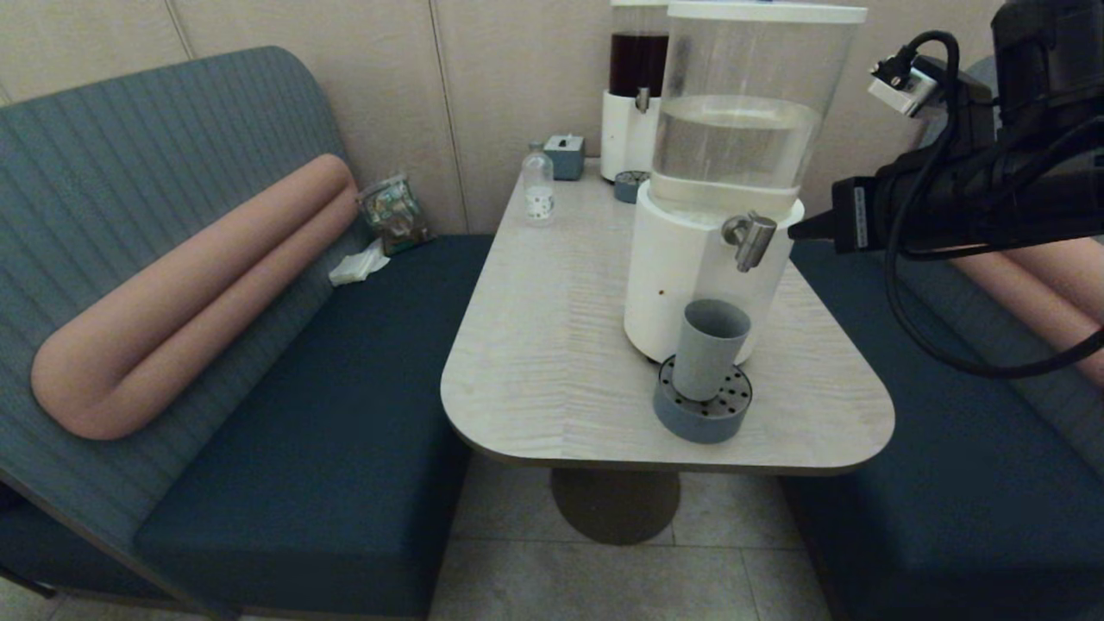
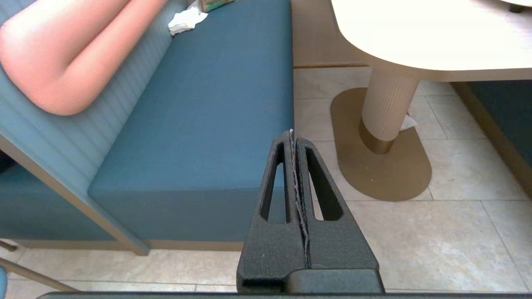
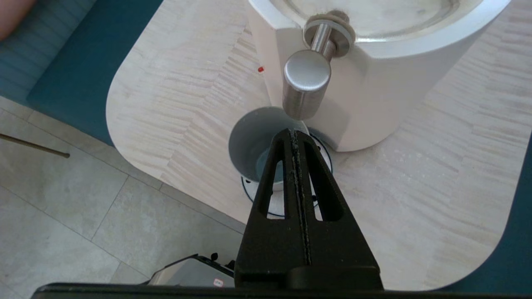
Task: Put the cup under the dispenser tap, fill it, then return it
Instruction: Turn on the faucet
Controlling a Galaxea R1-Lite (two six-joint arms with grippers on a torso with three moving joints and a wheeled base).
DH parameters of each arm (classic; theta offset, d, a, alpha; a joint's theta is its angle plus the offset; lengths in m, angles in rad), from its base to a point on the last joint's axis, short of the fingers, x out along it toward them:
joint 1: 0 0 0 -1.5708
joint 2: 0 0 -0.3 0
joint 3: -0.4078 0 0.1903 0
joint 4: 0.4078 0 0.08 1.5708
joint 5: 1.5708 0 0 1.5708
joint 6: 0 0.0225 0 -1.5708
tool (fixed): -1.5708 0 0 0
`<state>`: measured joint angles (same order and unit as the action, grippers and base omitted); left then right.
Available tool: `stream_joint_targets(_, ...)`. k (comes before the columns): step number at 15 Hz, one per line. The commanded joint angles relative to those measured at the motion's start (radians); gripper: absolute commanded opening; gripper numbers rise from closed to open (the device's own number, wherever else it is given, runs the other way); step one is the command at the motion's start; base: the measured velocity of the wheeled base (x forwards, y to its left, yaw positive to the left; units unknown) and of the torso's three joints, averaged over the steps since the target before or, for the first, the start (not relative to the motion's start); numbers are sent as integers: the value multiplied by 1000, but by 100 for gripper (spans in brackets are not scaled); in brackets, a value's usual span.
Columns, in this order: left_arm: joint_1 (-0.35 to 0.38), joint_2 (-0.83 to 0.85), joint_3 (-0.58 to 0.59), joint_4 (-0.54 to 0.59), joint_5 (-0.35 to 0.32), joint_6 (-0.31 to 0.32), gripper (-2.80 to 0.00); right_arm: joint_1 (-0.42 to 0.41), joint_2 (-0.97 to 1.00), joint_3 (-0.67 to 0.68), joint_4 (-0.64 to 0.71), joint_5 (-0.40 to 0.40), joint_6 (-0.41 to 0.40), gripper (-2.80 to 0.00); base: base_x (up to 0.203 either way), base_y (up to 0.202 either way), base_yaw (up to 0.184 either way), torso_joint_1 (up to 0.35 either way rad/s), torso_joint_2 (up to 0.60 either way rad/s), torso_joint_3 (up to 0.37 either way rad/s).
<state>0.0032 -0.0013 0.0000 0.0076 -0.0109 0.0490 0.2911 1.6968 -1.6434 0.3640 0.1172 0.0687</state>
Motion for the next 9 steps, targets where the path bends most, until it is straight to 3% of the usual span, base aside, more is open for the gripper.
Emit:
stream_joint_targets(1,1,0,0,0,0,0,-280,-1,14,-3,0,1,0,-280,0,0,0,0,0,0)
stream_joint_targets(9,1,0,0,0,0,0,-280,-9,25,-15,-24,-2,-4,-280,0,0,0,0,0,0)
